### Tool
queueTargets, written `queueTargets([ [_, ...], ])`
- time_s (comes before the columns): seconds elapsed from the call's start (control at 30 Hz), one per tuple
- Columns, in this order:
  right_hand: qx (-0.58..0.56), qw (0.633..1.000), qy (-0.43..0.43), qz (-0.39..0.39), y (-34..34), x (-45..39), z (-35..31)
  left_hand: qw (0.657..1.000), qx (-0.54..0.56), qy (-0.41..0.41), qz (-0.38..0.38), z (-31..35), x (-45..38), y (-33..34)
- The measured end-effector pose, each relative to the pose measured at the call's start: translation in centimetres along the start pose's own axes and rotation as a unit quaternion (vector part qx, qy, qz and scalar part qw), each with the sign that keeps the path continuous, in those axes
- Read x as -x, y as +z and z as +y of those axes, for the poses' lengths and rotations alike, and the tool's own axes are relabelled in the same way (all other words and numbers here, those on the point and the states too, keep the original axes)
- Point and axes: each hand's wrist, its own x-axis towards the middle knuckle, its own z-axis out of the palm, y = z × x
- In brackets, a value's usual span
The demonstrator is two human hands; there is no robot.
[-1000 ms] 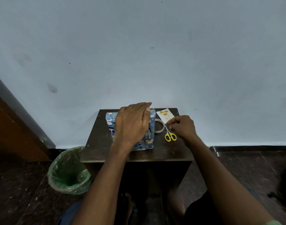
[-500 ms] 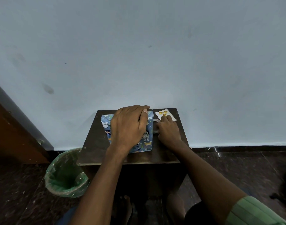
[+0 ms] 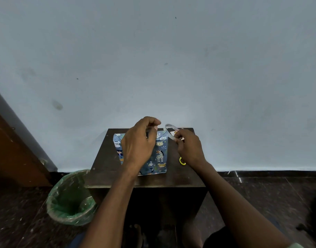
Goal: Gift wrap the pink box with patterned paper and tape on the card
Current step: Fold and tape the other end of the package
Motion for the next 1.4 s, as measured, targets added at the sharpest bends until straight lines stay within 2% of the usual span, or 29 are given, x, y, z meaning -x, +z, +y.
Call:
queueTargets([
  [0.1, -0.010, 0.995, -0.057, 0.077, -1.1, 1.0, -2.2, 1.000, 0.002, 0.009, 0.007, 0.0, -0.1, 0.0],
  [0.2, -0.110, 0.984, -0.061, 0.123, -2.4, 2.4, -5.0, 1.000, 0.014, 0.004, 0.010, 0.0, -0.2, -0.3],
  [0.27, -0.231, 0.964, -0.040, 0.124, -3.5, 3.1, -7.4, 0.999, 0.031, -0.005, -0.004, 0.0, -0.3, -0.5],
  [0.33, -0.357, 0.926, -0.027, 0.116, -4.5, 3.7, -9.7, 0.998, 0.056, -0.012, -0.019, 0.2, -0.3, -0.8],
  [0.43, -0.440, 0.892, -0.015, 0.100, -5.2, 4.7, -11.6, 0.994, 0.093, -0.026, -0.052, 0.6, -0.4, -1.4],
  [0.57, -0.433, 0.899, -0.011, 0.059, -3.9, 5.7, -11.5, 0.967, 0.217, -0.068, -0.112, 0.4, -0.8, -2.1],
  [0.63, -0.411, 0.910, -0.022, 0.059, -3.0, 5.9, -11.0, 0.949, 0.283, -0.062, -0.123, 0.3, -1.1, -2.5],
  [0.77, -0.353, 0.933, -0.045, 0.054, -2.6, 6.1, -10.6, 0.942, 0.311, -0.040, -0.118, 0.3, -1.3, -2.8],
  [0.87, -0.342, 0.937, -0.046, 0.055, -2.7, 6.1, -10.9, 0.945, 0.305, -0.040, -0.114, 0.3, -1.4, -2.7],
  [1.2, -0.443, 0.894, 0.064, 0.017, -2.9, 6.2, -11.7, 0.960, 0.208, 0.020, -0.189, -1.1, -1.7, -2.9],
  [1.4, -0.458, 0.886, 0.064, 0.028, -3.0, 6.0, -12.2, 0.968, 0.171, 0.018, -0.181, -1.2, -1.6, -2.5],
])
